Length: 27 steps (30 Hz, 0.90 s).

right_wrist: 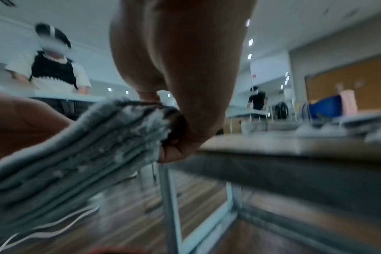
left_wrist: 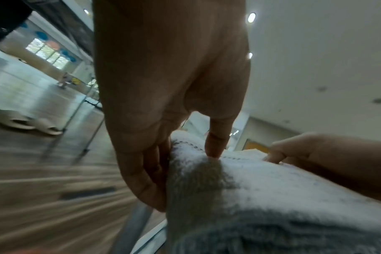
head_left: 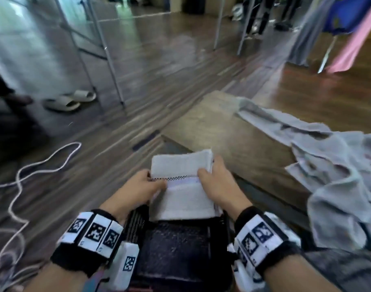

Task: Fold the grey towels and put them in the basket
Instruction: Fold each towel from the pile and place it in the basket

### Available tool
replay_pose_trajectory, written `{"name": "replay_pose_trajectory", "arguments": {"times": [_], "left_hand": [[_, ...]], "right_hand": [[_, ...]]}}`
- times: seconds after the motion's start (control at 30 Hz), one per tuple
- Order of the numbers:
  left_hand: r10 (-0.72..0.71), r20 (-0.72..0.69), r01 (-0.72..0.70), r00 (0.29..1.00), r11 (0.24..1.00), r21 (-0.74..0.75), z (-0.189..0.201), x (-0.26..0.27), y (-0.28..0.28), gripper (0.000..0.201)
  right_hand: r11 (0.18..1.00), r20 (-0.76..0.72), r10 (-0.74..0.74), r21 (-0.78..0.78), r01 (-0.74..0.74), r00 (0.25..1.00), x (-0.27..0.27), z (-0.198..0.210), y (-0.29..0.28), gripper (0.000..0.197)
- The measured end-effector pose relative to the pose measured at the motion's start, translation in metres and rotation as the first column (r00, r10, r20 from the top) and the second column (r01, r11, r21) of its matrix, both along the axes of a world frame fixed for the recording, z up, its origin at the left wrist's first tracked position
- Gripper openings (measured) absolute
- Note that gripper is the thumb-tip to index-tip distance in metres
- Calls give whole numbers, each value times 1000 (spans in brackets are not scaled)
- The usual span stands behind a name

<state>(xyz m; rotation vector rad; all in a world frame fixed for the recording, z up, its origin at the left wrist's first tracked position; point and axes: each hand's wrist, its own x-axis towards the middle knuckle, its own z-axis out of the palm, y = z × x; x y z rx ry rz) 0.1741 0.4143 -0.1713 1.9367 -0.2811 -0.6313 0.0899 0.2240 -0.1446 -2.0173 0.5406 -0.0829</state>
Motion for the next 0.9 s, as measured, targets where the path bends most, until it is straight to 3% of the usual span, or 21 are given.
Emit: {"name": "replay_pose_trajectory", "arguments": {"times": [0.1, 0.23, 0.4, 0.7, 0.9], "left_hand": [[43, -78, -32, 996, 991, 134, -60, 0, 22, 19], [157, -81, -124, 984, 942, 311, -130, -6, 29, 37], [58, -192, 12, 980, 940, 341, -191, -10, 23, 27], [165, -265, -1, 950, 851, 526, -253, -5, 12, 32], [238, -279, -34, 930, 813, 581, -269, 3, 10, 32]], "right_hand": [[997, -92, 17, 70, -11, 996, 0, -68, 28, 24], [991, -265, 32, 131, 3, 964, -3, -140, 41, 27], [975, -451, 63, 218, 42, 890, -5, -209, 43, 28], [953, -567, 96, 290, 89, 818, 0, -266, 48, 49], [886, -538, 180, 452, 102, 823, 4, -291, 56, 42]]}}
